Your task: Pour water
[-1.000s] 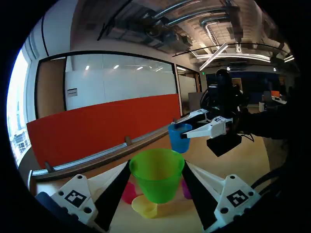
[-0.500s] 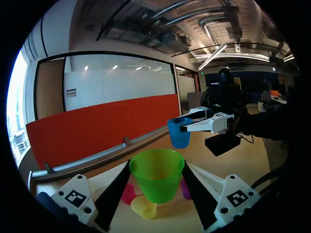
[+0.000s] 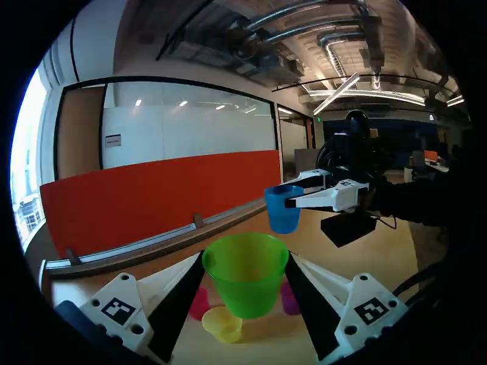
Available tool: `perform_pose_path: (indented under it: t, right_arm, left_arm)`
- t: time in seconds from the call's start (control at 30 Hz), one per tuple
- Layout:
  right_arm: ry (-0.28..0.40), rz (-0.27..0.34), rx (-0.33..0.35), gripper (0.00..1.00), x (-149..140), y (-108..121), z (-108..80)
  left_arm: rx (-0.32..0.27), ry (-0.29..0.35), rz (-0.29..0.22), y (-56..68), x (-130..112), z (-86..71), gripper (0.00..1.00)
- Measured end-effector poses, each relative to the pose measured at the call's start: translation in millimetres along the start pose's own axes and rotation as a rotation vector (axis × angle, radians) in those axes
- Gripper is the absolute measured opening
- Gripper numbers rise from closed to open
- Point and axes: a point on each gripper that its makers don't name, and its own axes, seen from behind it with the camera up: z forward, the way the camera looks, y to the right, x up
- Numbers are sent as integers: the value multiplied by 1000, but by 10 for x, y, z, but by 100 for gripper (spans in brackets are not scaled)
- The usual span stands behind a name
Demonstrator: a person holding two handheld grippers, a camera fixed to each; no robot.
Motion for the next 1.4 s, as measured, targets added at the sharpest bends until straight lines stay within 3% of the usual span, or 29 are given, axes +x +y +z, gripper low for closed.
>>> perform_pose_path:
  t: [0.7,1.4]
  right_arm:
    - [-19,-41,15,94,105,-82,12]
    - [-52,-244,96,94,352,-351,32]
  left_arm:
    - [7,22,-22,-60,166,-44,89]
    - [-3,16,-17,13,142,-112,89]
